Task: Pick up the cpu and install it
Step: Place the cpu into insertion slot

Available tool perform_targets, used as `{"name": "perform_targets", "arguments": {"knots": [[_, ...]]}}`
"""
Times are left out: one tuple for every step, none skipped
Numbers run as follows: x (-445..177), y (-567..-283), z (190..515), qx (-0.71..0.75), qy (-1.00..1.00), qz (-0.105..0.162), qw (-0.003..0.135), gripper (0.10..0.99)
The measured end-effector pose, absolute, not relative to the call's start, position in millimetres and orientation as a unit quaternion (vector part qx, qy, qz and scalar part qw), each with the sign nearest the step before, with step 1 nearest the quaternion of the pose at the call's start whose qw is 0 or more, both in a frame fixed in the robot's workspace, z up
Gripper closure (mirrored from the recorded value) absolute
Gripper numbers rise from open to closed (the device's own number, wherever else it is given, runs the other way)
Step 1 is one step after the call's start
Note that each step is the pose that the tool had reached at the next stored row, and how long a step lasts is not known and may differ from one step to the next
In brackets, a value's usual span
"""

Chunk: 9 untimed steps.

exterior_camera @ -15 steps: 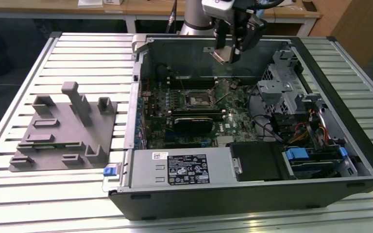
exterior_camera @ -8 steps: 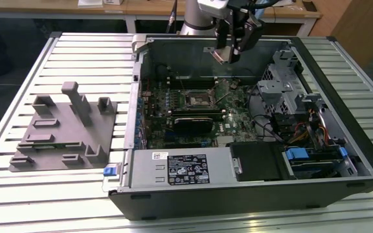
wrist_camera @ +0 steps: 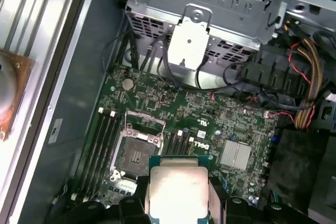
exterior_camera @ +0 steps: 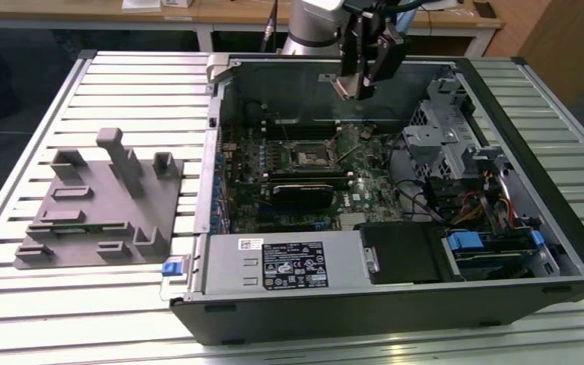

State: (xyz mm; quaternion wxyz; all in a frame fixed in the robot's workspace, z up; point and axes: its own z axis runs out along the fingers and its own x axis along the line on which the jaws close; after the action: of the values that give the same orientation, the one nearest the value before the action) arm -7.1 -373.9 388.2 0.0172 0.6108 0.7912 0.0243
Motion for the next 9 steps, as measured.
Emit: {"name": "perform_targets", "arguments": {"knots": [[-7.2,-373.9,388.2,0.615,0.788,0.024,0.017,0.553],[-7.2,-373.9,388.1,0.619,0.785,0.024,0.017,0.553],[-7.3,-373.9,388.1,0.623,0.782,0.024,0.018,0.553],[-7.6,-373.9,388.1,0.626,0.779,0.024,0.018,0.553],[-7.8,-373.9,388.0,0.629,0.777,0.024,0.018,0.553],[-8.2,-373.9,388.0,0.632,0.774,0.024,0.018,0.553],[-8.7,-373.9,388.0,0.634,0.773,0.024,0.018,0.553],[-9.2,-373.9,387.9,0.635,0.772,0.024,0.018,0.553],[-9.8,-373.9,387.9,0.636,0.771,0.024,0.018,0.553]]}}
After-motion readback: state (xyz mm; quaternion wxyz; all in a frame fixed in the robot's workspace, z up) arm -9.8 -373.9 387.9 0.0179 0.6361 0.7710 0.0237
